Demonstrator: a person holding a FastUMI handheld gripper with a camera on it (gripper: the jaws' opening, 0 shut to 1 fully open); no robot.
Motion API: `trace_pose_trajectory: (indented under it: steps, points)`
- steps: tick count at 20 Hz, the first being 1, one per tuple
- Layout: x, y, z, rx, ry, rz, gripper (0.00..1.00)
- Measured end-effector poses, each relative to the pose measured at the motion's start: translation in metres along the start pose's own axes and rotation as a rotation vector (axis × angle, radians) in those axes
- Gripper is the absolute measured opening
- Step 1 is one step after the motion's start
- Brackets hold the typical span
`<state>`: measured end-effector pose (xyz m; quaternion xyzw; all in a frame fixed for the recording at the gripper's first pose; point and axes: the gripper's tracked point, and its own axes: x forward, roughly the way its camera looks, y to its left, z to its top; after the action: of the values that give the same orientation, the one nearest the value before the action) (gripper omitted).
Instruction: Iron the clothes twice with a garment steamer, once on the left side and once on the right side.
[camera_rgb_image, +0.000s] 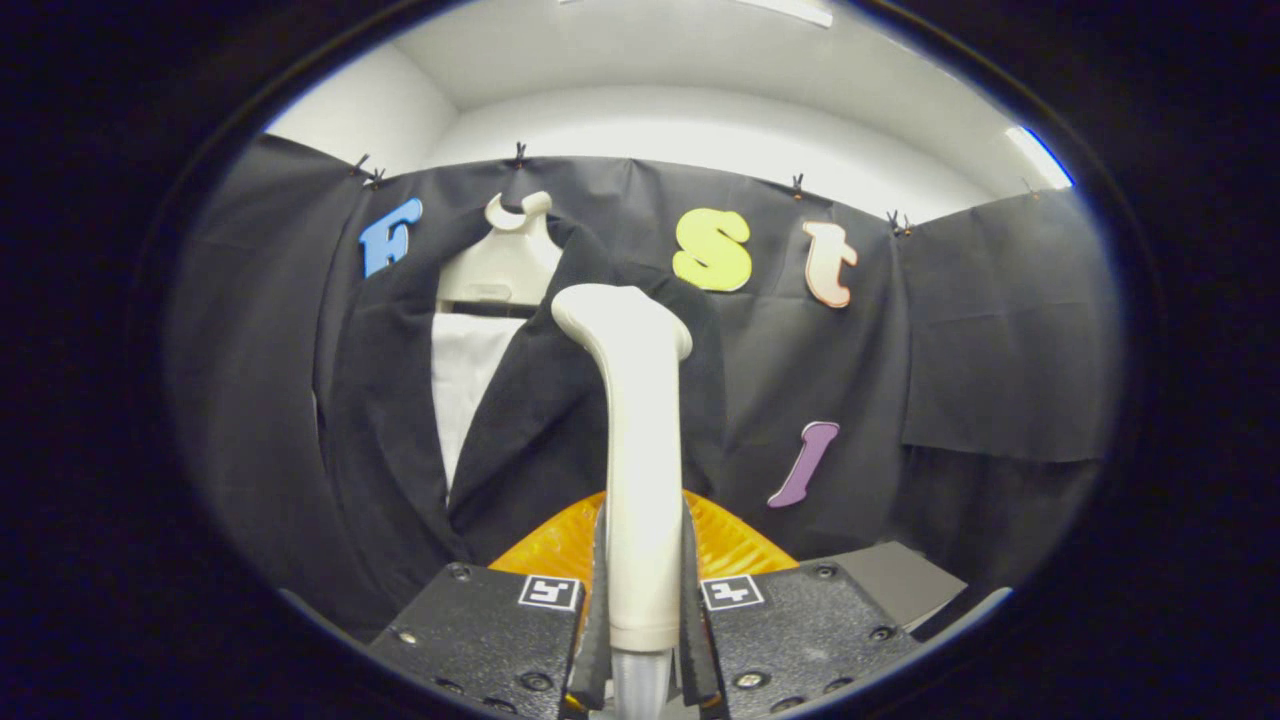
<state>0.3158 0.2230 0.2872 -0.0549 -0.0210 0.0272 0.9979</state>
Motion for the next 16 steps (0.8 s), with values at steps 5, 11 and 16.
trace_pose_trajectory:
  steps: [5, 11, 16]
  points:
    - [-0.007, 0.001, -0.032, -0.05, 0.008, -0.043, 0.31]
    - [-0.022, 0.009, -0.075, -0.062, 0.054, -0.051, 0.31]
    - [-0.027, 0.023, -0.118, -0.075, 0.093, -0.069, 0.31]
